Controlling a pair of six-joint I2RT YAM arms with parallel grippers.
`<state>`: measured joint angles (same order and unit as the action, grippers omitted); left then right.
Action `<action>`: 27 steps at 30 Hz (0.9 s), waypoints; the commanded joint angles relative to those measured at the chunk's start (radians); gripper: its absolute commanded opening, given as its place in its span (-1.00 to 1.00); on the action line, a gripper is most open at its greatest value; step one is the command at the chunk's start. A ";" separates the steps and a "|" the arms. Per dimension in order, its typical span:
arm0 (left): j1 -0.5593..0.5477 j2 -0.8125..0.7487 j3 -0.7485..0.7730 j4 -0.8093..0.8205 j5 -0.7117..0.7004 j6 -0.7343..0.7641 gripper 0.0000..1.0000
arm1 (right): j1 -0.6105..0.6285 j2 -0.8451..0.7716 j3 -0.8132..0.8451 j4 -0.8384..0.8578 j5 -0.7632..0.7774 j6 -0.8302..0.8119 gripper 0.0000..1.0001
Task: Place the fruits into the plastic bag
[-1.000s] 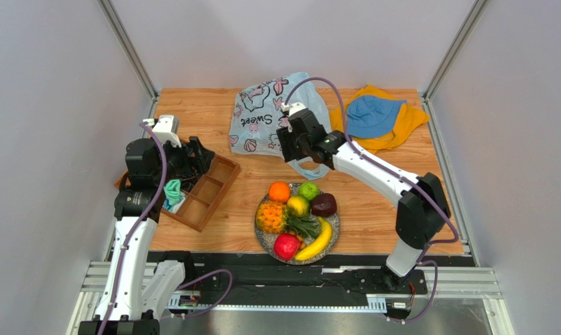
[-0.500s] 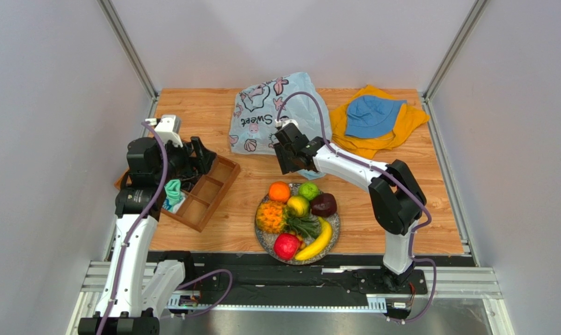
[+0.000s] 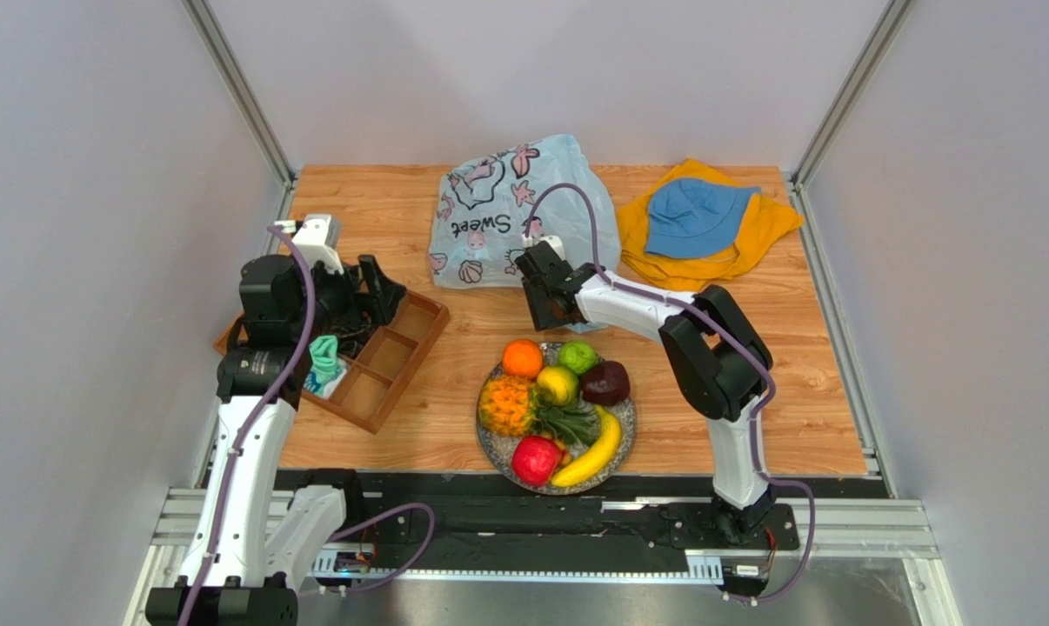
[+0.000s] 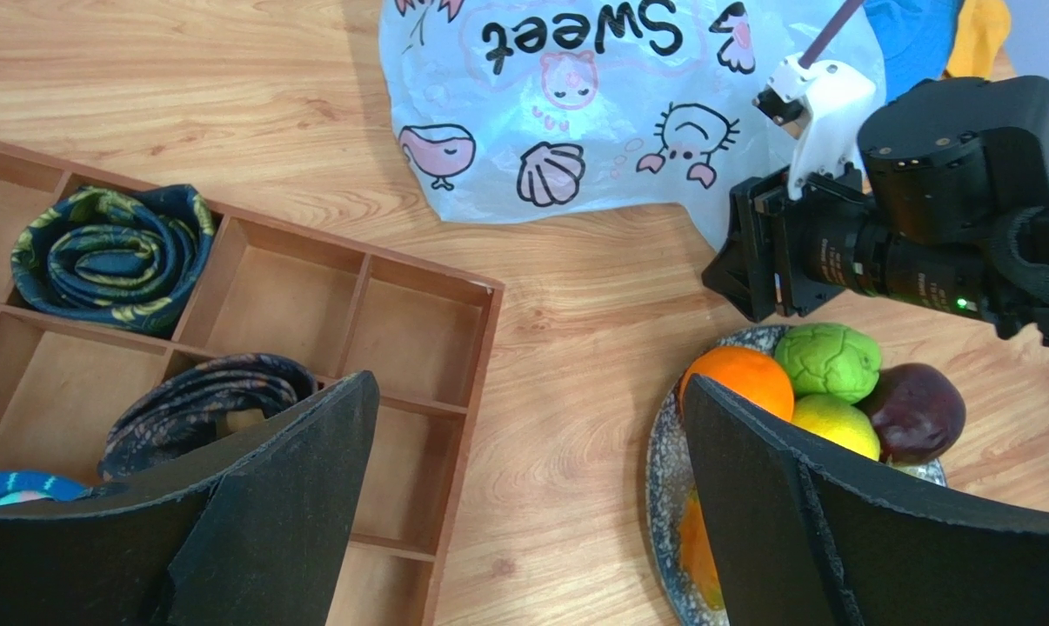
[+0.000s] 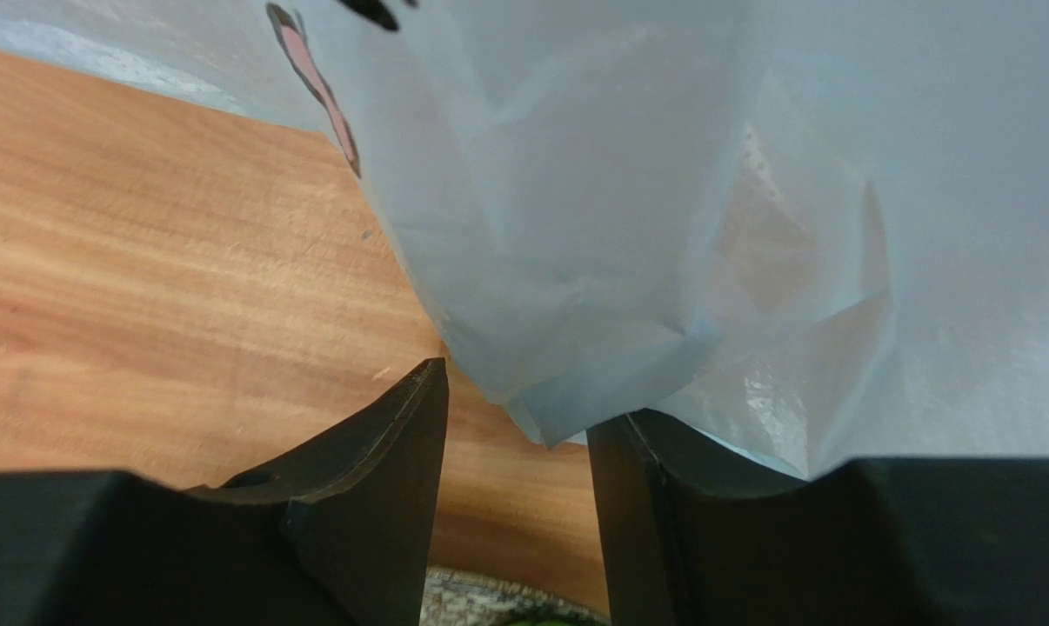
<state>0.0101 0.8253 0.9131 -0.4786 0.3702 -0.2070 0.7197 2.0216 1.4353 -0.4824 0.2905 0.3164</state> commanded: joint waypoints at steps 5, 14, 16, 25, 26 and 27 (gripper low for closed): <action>0.005 0.006 0.020 0.020 0.035 0.001 0.91 | -0.019 0.052 0.017 0.111 0.098 -0.078 -0.34; 0.004 -0.005 0.020 0.032 0.049 0.009 0.89 | -0.042 -0.046 0.094 0.055 0.016 -0.143 -1.00; 0.004 -0.005 0.020 0.034 0.055 0.009 0.88 | -0.048 -0.079 0.125 0.038 -0.040 -0.134 -1.00; 0.002 -0.028 0.009 0.072 0.098 0.006 0.84 | -0.074 -0.210 0.312 -0.058 -0.240 -0.085 -1.00; 0.001 -0.032 0.007 0.075 0.096 0.006 0.85 | -0.080 -0.221 0.329 -0.058 -0.249 -0.073 -1.00; -0.001 -0.038 0.009 0.078 0.092 0.006 0.85 | -0.086 -0.242 0.336 -0.058 -0.275 -0.063 -1.00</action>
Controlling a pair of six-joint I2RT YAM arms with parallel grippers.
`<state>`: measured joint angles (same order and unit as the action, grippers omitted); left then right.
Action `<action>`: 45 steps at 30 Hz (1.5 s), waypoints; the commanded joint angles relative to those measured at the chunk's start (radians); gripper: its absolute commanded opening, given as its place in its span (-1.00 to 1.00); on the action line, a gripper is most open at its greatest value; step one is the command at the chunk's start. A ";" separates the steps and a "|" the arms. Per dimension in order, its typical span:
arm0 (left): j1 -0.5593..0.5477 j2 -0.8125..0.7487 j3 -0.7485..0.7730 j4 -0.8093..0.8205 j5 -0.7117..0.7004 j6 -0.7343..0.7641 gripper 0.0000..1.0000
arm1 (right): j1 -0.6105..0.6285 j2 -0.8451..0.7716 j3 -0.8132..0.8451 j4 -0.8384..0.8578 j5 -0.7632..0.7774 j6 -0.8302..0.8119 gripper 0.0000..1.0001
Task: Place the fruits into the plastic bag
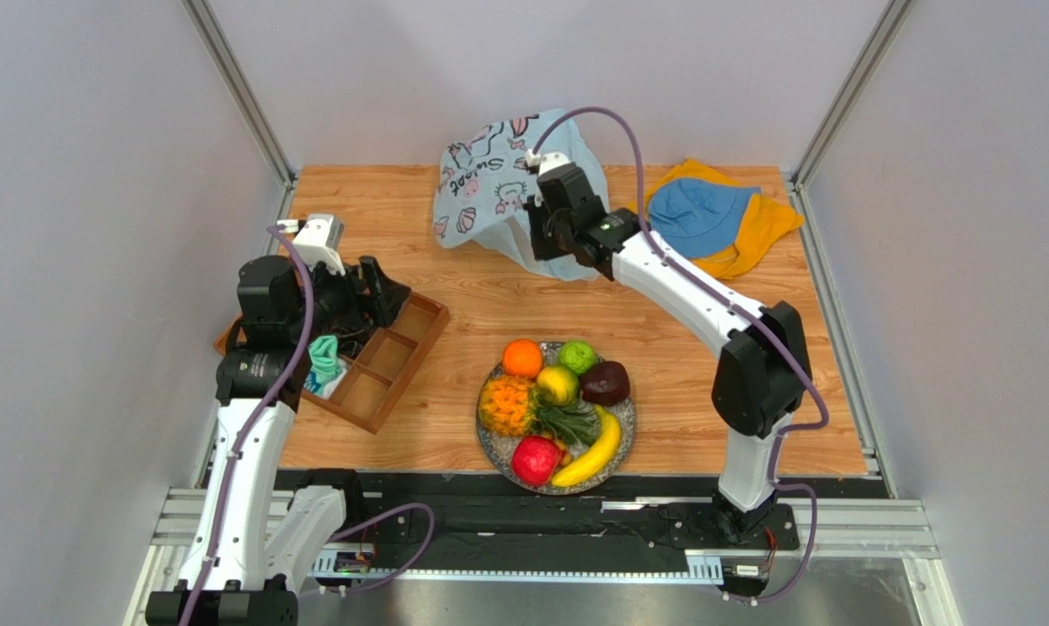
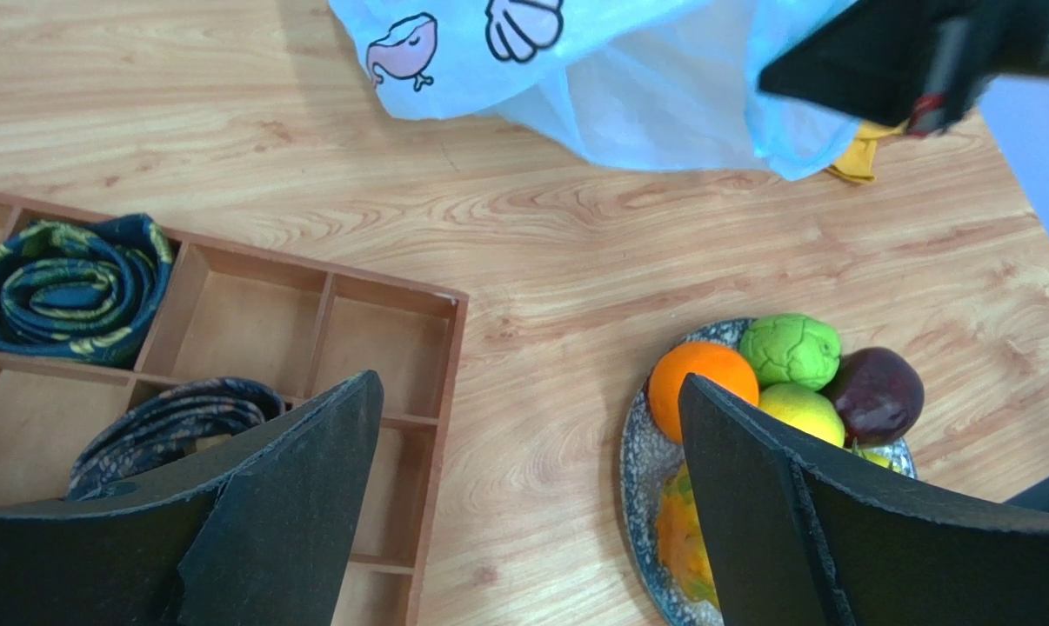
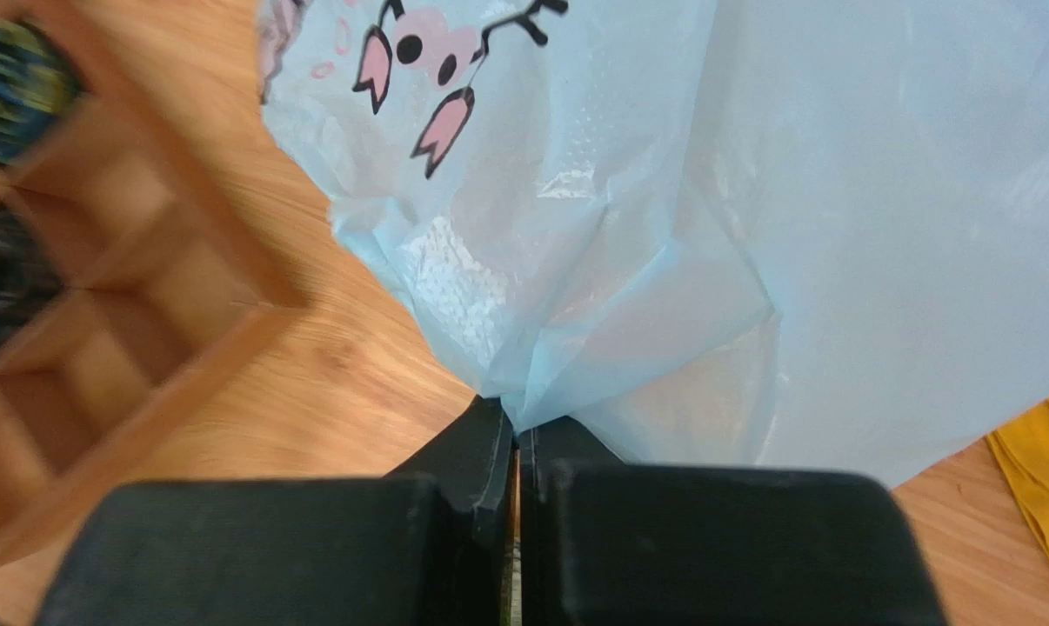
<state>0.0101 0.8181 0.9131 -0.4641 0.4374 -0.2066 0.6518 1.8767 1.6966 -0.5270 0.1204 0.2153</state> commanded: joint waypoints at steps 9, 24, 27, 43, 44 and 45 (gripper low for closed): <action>-0.108 -0.031 0.033 0.085 -0.084 -0.051 0.80 | -0.055 -0.194 0.028 0.004 -0.258 0.136 -1.00; -0.596 0.288 -0.137 0.548 -0.514 -0.316 0.71 | -0.057 -0.313 -0.075 0.067 -0.335 0.240 -1.00; -0.596 0.360 -0.149 0.634 -0.578 -0.358 0.68 | -0.057 -0.344 -0.098 0.085 -0.367 0.266 -1.00; -0.621 0.645 -0.114 0.898 -0.599 -0.528 0.56 | -0.057 -0.412 -0.160 0.154 -0.423 0.340 -1.00; -0.627 0.647 -0.114 0.897 -0.591 -0.531 0.56 | -0.057 -0.412 -0.160 0.150 -0.420 0.340 -1.00; -0.637 0.648 -0.115 0.892 -0.603 -0.534 0.57 | -0.055 -0.407 -0.160 0.150 -0.419 0.337 -1.00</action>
<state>-0.6029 1.4635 0.7570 0.3607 -0.1555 -0.6891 0.5922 1.5036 1.5433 -0.4271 -0.2836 0.5354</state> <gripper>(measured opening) 0.783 0.007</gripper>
